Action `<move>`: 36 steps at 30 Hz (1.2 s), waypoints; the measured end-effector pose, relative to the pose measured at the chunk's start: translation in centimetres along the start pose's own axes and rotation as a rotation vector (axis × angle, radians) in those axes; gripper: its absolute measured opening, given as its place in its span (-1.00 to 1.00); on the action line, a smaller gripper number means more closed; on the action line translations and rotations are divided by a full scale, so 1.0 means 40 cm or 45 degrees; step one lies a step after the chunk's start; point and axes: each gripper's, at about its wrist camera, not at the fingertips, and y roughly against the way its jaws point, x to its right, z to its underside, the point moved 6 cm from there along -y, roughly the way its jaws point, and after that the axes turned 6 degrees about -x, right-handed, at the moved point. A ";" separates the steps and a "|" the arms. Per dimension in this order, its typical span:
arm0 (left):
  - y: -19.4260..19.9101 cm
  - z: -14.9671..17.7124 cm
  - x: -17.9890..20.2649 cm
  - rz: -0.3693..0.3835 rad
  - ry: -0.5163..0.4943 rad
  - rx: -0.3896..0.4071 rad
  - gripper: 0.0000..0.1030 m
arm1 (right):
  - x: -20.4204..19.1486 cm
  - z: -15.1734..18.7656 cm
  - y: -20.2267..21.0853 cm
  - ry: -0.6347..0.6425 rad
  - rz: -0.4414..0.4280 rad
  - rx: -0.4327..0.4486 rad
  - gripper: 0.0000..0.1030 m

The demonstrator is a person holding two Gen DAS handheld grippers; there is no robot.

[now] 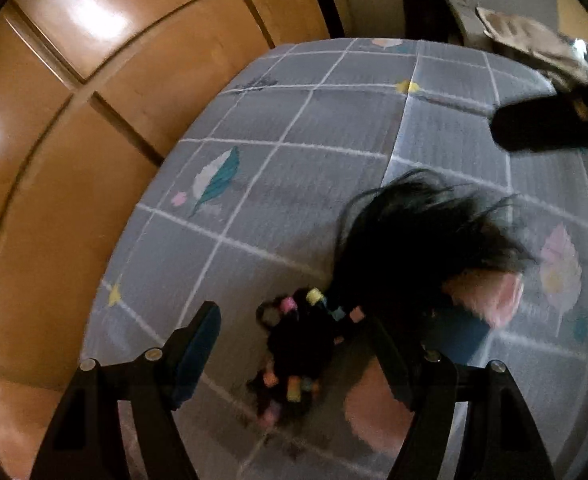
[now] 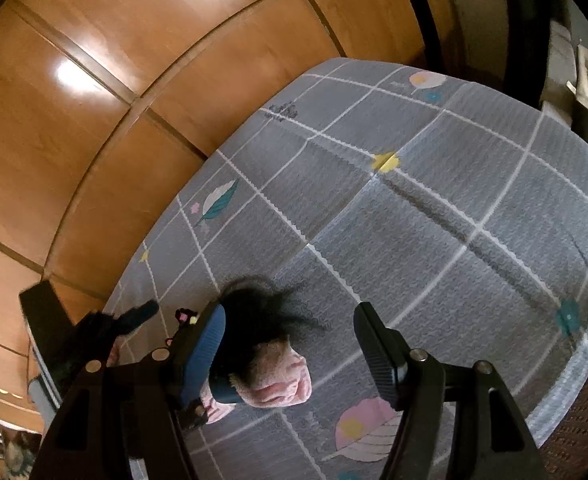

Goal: Organize soft objects
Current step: 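Reach both tools to the black wig and pink rolled towel on the bed, then close the left tool on the beaded black wig while the right tool grasps the pink towel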

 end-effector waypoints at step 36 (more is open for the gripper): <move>0.171 0.490 -0.039 0.150 1.221 -0.039 -0.39 | -0.114 0.081 -0.073 0.082 -0.452 -0.368 0.31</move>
